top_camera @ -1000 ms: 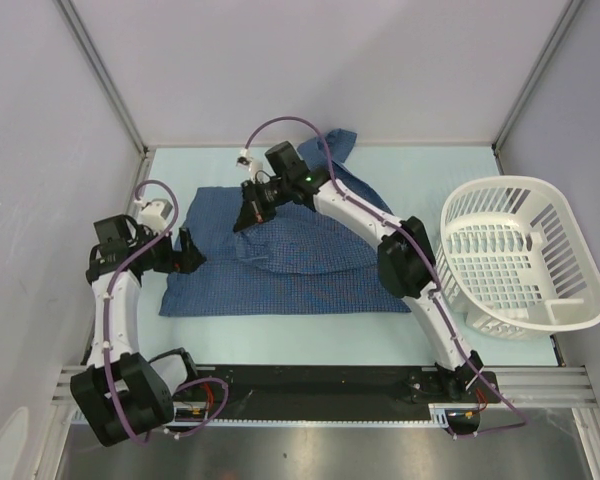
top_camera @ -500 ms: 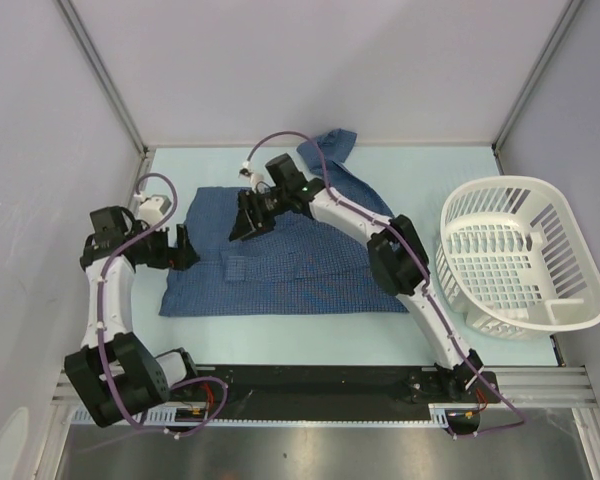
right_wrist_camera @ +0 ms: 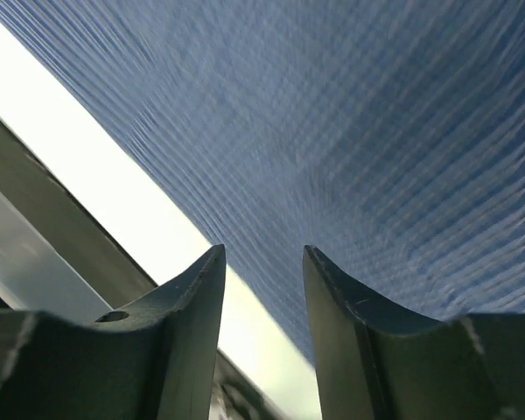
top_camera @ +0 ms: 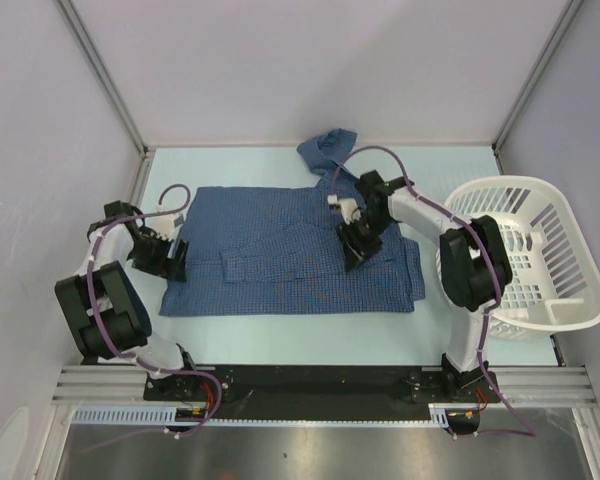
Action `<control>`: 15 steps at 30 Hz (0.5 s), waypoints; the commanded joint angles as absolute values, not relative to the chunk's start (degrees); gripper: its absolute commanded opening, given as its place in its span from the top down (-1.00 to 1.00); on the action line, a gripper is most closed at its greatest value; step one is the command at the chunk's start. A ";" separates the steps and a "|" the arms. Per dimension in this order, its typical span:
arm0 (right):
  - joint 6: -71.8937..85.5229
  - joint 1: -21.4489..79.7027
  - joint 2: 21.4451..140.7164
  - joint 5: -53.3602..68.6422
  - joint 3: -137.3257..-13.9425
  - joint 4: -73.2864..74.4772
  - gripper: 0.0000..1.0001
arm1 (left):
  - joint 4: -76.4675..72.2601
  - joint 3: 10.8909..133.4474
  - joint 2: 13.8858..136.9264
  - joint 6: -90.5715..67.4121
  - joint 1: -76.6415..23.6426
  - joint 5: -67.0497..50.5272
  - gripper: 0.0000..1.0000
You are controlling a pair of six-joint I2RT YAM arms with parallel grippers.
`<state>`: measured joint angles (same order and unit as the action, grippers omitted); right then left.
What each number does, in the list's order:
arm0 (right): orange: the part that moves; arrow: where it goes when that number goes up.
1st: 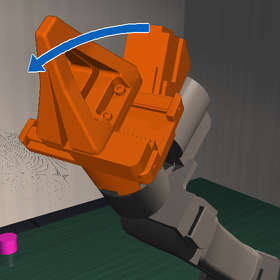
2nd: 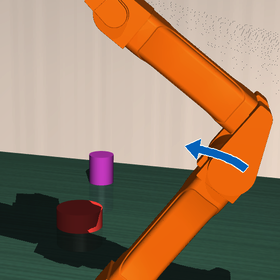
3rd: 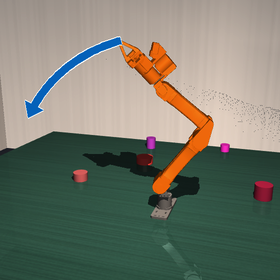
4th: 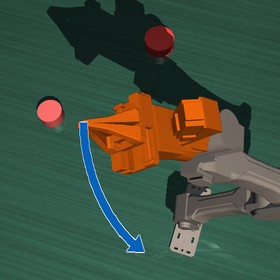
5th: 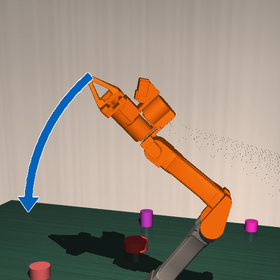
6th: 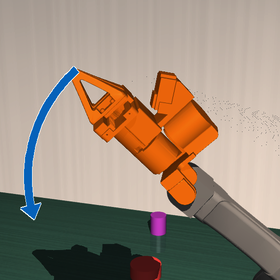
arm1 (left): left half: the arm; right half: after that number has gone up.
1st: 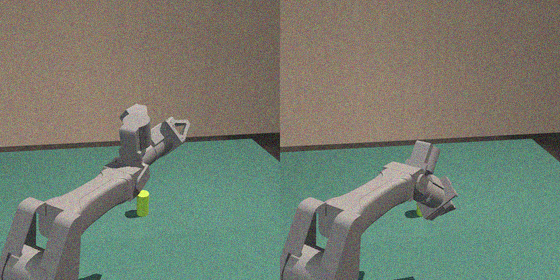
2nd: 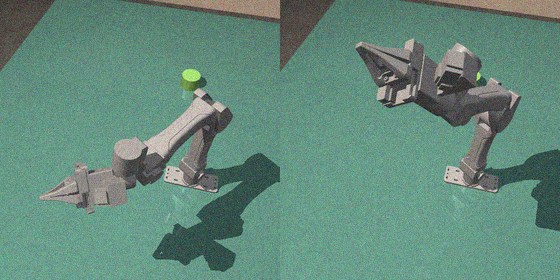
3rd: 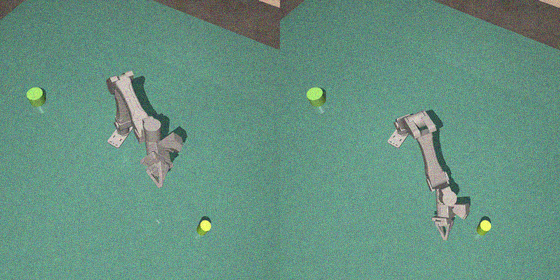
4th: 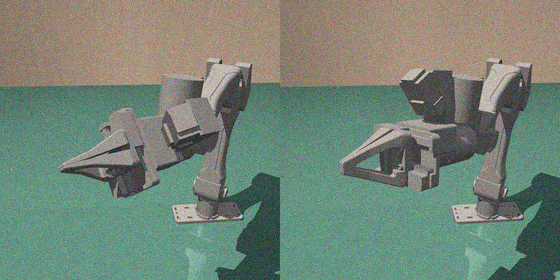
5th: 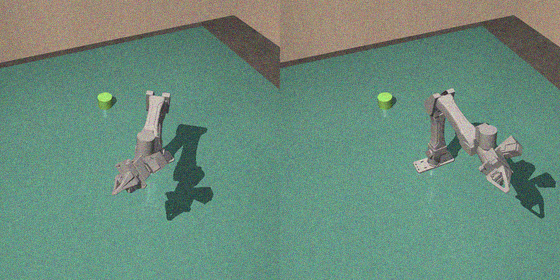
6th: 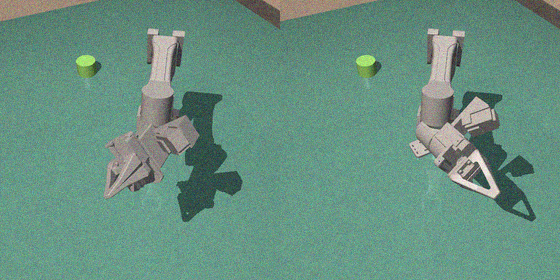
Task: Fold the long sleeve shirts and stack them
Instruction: Fold the shirt
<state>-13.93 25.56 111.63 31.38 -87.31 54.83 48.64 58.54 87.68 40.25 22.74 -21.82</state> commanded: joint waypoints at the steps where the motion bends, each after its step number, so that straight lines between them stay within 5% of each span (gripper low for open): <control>1: -19.34 27.25 107.49 21.63 -78.85 56.08 0.10 | 50.10 58.97 91.22 42.63 23.03 -15.56 -0.73; 7: -19.25 27.33 110.12 16.35 -73.66 52.47 0.19 | 51.67 56.61 95.36 43.15 23.03 -16.08 -0.32; 15: -20.65 29.35 109.60 17.14 -66.28 51.24 0.21 | 52.73 50.98 93.87 45.00 23.99 -13.45 0.78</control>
